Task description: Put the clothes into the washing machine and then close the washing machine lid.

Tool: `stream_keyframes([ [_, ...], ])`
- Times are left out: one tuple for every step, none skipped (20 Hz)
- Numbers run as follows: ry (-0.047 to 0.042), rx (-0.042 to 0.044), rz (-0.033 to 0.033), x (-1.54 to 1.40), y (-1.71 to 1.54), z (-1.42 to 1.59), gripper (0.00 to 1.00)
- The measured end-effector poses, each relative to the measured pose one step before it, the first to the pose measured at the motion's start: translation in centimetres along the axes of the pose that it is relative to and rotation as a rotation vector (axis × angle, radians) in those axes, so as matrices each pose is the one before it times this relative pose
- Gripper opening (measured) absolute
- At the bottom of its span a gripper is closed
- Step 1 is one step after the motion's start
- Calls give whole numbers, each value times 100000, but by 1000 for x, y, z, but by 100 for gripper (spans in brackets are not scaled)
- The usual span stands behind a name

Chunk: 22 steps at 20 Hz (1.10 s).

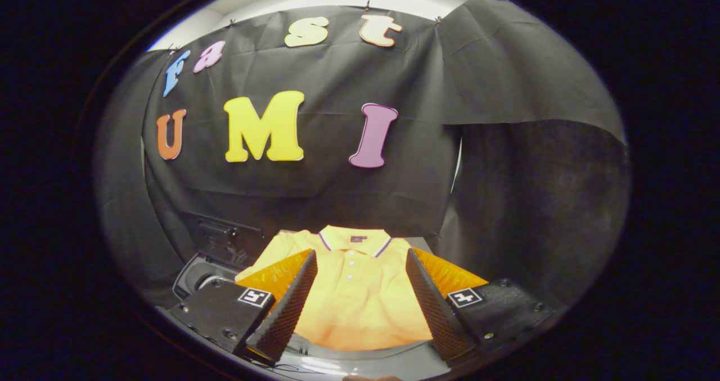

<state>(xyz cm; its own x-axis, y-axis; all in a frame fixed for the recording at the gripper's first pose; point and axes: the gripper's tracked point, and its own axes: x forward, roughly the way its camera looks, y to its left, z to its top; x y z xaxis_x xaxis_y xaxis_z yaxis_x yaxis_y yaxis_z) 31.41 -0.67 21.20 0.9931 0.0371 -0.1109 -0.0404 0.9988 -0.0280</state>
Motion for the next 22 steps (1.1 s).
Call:
stream_keyframes([
  [1550, -75, 517, 1153, 111, 7, 99],
  [1770, -283, 556, 1464, 215, -33, 99],
  [2488, -399, 25, 1344, 98, -233, 98],
  [2752, -108, 355, 1350, 15, -203, 99],
  [3183, 644, -166, 1328, 68, -235, 99],
  [3268, 729, 218, 1189, 2, -434, 99],
  [2616, 830, 959, 1113, 120, -171, 99],
  [2385, 550, 32, 1067, -23, -279, 99],
  [2676, -344, -463, 1094, -107, -254, 99],
  [2771, -668, -210, 925, -10, -430, 99],
  [1816, -742, 420, 934, 113, -242, 99],
  [2884, -848, -389, 803, -66, -349, 99],
  [2748, -286, 625, 733, 92, -245, 99],
  [2509, -85, 641, 746, 216, -302, 99],
  [2754, -513, -9, 572, -76, -378, 99],
  [3489, -688, -269, 691, -78, -759, 99],
  [3673, 203, 828, 426, 241, -681, 99],
  [2847, 469, 1099, 455, 226, -757, 99],
  [1435, 532, -184, 284, -84, -333, 98],
  [813, 100, 916, 103, 81, -53, 98],
  [2019, -4106, 1294, -68, 57, -28, 98],
  [916, -2616, 819, -99, -89, -147, 97],
])
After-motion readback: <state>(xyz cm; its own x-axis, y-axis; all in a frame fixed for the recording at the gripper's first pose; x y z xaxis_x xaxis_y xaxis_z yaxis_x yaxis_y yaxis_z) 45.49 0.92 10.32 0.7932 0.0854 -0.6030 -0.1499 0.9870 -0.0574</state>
